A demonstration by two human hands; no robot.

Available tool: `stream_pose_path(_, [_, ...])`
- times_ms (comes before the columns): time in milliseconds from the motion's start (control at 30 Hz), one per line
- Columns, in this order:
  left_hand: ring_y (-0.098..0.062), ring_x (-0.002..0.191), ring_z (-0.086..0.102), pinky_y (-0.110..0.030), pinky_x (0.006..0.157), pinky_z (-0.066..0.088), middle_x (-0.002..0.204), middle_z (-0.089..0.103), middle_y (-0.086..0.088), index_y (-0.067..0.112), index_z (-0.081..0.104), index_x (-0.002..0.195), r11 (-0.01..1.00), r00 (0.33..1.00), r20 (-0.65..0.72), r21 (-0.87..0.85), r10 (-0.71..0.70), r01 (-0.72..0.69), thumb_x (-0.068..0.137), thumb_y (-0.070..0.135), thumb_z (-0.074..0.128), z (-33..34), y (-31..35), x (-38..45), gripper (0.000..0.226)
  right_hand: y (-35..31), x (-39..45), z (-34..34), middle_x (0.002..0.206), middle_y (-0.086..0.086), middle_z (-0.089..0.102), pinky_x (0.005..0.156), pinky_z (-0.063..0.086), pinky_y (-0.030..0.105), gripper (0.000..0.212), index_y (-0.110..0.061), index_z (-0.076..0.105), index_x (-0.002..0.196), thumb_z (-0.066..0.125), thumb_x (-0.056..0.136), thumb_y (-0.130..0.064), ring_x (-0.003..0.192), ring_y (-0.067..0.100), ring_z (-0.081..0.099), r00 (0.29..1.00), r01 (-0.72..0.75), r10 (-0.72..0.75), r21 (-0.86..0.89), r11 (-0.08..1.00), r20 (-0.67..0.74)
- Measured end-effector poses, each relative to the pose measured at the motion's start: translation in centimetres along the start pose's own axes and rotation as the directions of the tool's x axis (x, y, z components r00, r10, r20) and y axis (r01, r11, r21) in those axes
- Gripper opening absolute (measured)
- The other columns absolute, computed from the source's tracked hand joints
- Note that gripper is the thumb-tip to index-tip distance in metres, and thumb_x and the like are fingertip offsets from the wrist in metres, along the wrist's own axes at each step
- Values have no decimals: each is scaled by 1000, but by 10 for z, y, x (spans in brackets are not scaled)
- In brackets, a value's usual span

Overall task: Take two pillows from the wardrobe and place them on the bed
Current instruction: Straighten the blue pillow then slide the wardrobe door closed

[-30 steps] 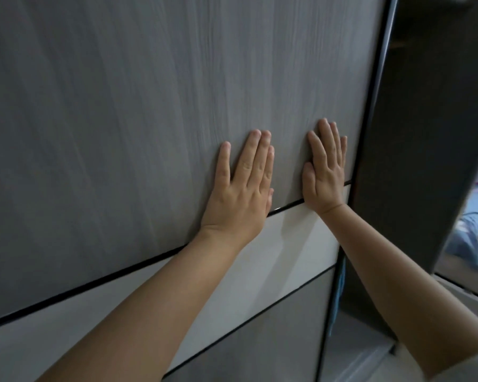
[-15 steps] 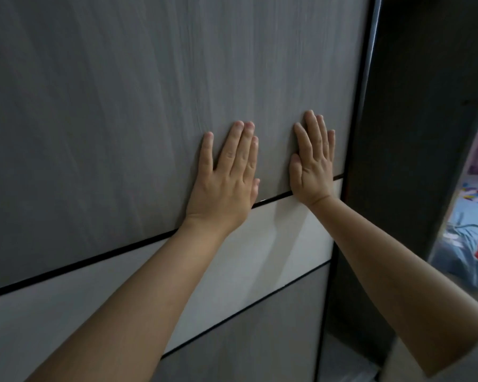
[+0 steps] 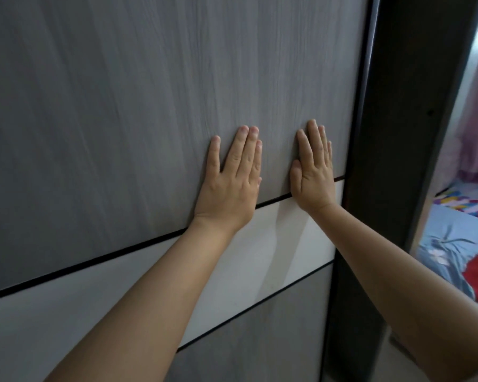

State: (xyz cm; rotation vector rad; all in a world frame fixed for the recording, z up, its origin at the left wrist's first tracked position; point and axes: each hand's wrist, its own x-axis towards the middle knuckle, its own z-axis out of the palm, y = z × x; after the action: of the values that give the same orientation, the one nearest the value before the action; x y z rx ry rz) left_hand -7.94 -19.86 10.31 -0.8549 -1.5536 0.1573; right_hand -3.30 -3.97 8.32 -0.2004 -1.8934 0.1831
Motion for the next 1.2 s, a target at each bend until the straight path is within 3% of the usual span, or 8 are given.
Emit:
stream_pose_path(100, [-13, 125, 52, -42, 99, 48, 135, 57, 3, 14, 51, 130, 1000, 999, -44, -9, 2, -3, 86, 33, 28, 13, 32, 23, 53, 35, 5, -12, 149, 26, 23, 114, 4, 44, 57, 0, 27, 139, 25, 87, -24, 135, 26, 4, 999, -36, 36, -22, 999, 8])
stream_pose_path(200, [-12, 127, 51, -41, 101, 46, 136, 55, 4, 15, 50, 131, 999, 999, -38, -39, 11, -12, 86, 34, 31, 23, 64, 47, 53, 71, 13, -24, 149, 26, 25, 113, 10, 49, 54, 0, 29, 139, 29, 89, -22, 134, 24, 5, 997, -75, 75, -41, 996, 14])
stream_pose_path(400, [-11, 129, 48, -37, 105, 42, 139, 52, 7, 17, 46, 133, 995, 998, -46, -90, 38, -42, 84, 33, 31, 41, 122, 92, 54, 136, 22, -36, 151, 24, 21, 113, 5, 43, 54, 1, 24, 140, 35, 89, -13, 135, 22, 3, 988, -155, 155, -54, 986, 3])
stream_pose_path(700, [-9, 129, 48, -36, 105, 43, 138, 53, 10, 19, 48, 133, 997, 999, 13, -74, 33, -32, 82, 36, 36, 58, 194, 151, 54, 227, 40, -51, 141, 41, 26, 114, 4, 41, 56, 18, 26, 132, 32, 90, -18, 133, 46, 15, 998, -49, 53, -96, 994, 36])
stream_pose_path(867, [-8, 127, 50, -42, 102, 45, 137, 54, 10, 19, 50, 131, 999, 999, 52, -36, -10, 12, 83, 36, 28, 62, 220, 175, 55, 268, 49, -52, 132, 48, 32, 112, -13, 10, 50, 24, 33, 125, 42, 86, -5, 126, 55, 20, 998, 31, -33, -49, 998, -46])
stream_pose_path(1033, [-13, 127, 50, -44, 101, 23, 138, 54, 4, 13, 49, 132, 995, 996, 85, 97, -41, 33, 83, 35, 27, 58, 217, 177, 58, 274, 51, -44, 125, 44, 46, 114, -9, 14, 55, 20, 43, 121, 30, 83, -18, 120, 56, 33, 988, 102, -107, -49, 994, -114])
stream_pose_path(1133, [-13, 126, 52, -48, 102, 27, 137, 55, 4, 13, 51, 131, 995, 996, 84, 98, -44, 36, 82, 36, 27, 56, 219, 177, 58, 276, 51, -45, 124, 42, 49, 116, -5, 18, 54, 18, 46, 120, 31, 83, -17, 116, 59, 40, 982, 115, -124, -69, 991, -140])
stream_pose_path(1200, [-11, 125, 53, -47, 101, 42, 135, 57, 6, 15, 52, 129, 995, 996, 82, 96, -39, 31, 82, 37, 28, 57, 222, 177, 58, 276, 51, -45, 123, 42, 50, 118, 11, 35, 53, 18, 48, 119, 32, 82, -17, 116, 59, 41, 984, 124, -134, -89, 988, -114])
